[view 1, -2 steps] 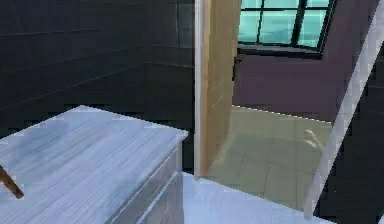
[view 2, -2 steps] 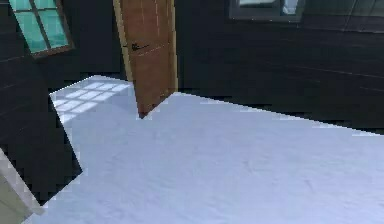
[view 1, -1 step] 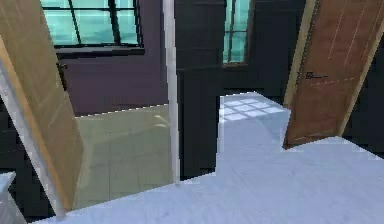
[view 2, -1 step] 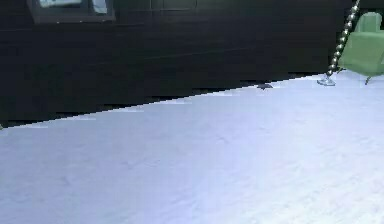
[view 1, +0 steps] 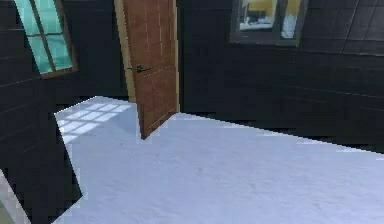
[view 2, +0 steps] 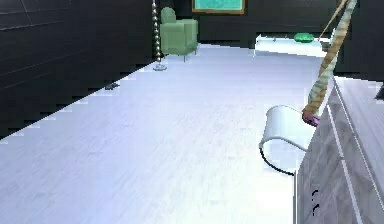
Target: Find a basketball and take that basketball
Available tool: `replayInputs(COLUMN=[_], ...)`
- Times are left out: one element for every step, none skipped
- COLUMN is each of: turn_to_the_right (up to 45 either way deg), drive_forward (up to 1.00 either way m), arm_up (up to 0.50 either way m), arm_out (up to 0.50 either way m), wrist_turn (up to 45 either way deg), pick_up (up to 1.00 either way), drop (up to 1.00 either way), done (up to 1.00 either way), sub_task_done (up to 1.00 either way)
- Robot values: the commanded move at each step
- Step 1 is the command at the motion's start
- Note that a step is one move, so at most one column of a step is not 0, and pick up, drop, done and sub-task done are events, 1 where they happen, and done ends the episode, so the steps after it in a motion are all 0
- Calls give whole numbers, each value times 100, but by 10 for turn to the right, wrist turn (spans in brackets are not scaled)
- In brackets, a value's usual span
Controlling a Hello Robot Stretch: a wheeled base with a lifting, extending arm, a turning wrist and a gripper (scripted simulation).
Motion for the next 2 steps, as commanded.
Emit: replayInputs(turn_to_the_right=[240, 0], drive_forward=[0, 15], arm_up=[0, 0], arm_out=[0, 0], wrist_turn=[0, 0], pick_up=[0, 0], drop=[0, 0], done=[0, 0], sub_task_done=[0, 0])
